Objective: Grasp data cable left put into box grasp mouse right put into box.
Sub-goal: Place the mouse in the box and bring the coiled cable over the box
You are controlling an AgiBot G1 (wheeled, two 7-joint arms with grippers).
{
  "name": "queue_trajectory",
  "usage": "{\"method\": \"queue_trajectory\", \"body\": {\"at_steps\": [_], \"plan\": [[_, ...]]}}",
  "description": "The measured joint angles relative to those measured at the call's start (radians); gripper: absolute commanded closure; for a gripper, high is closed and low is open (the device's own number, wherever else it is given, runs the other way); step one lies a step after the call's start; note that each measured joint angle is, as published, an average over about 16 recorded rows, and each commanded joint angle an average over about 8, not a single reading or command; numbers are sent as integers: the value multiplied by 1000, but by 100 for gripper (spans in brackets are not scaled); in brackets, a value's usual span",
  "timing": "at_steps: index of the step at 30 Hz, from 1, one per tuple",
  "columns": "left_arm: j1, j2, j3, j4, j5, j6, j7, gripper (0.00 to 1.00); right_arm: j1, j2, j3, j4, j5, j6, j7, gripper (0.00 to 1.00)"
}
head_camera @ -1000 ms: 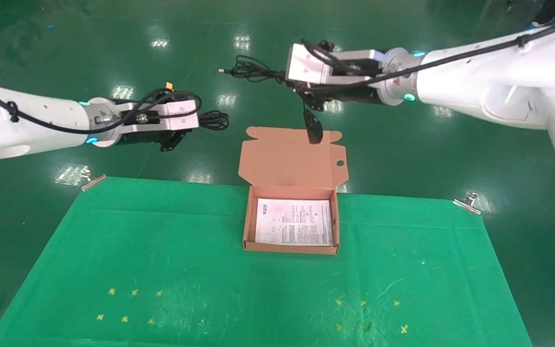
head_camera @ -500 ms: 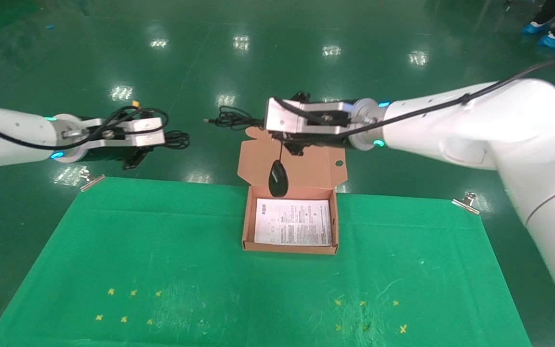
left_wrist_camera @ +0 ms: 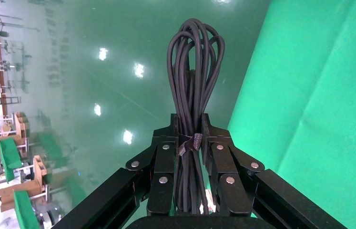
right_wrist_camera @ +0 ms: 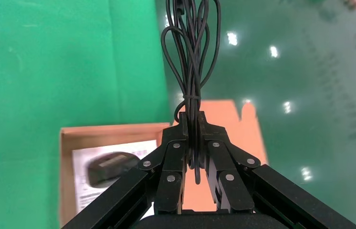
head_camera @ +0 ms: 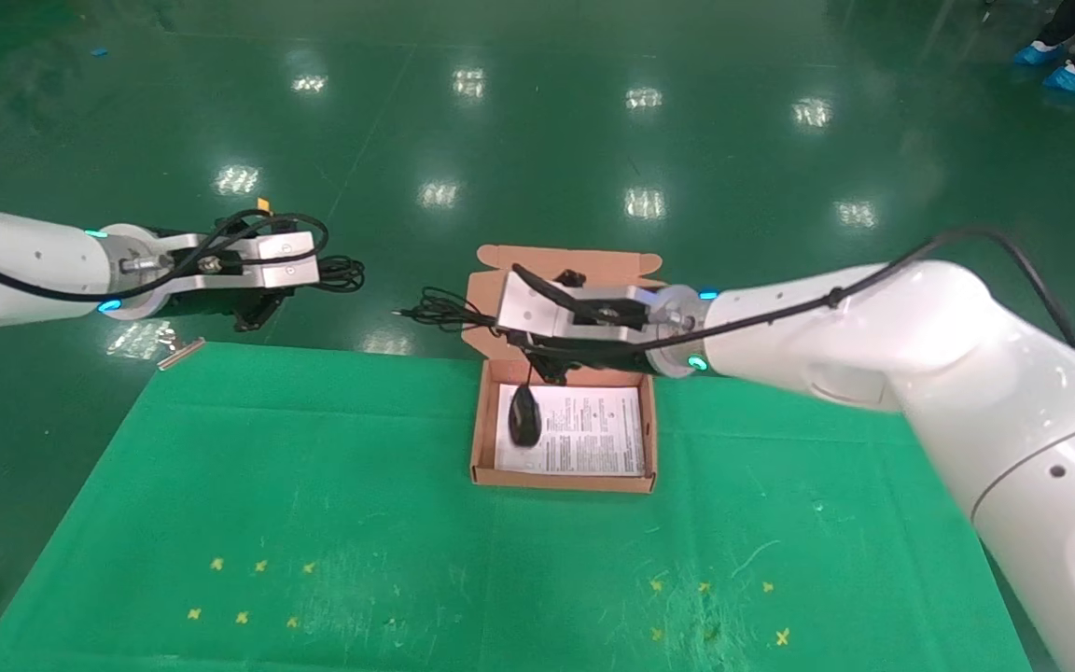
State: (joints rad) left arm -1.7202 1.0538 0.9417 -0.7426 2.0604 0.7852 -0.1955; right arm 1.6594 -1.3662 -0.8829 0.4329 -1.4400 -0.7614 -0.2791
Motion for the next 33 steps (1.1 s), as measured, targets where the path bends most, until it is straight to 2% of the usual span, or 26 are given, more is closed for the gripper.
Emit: {"method": "queue_trajectory", "body": {"at_steps": [7, 8, 15, 16, 24, 33], "plan": [[8, -11, 4, -38, 24, 5, -40, 100, -31, 0, -52, -52, 54, 44, 84, 100], [9, -12, 5, -42, 27, 6, -45, 100, -34, -1, -60, -58, 59, 51, 94, 95], [15, -15, 7, -62, 36, 7, -62, 100, -47, 5, -99, -70, 79, 87, 140, 8], [17, -14, 7, -64, 35, 7, -62, 100, -48, 7, -104, -67, 81, 91, 144, 0], [42, 27, 4, -47, 2, -19, -34, 100, -46, 31, -128, -45, 82, 92, 171, 0], [89, 148, -8, 70, -95, -90, 91, 100, -23, 103, -131, -5, 80, 84, 195, 0]]}}
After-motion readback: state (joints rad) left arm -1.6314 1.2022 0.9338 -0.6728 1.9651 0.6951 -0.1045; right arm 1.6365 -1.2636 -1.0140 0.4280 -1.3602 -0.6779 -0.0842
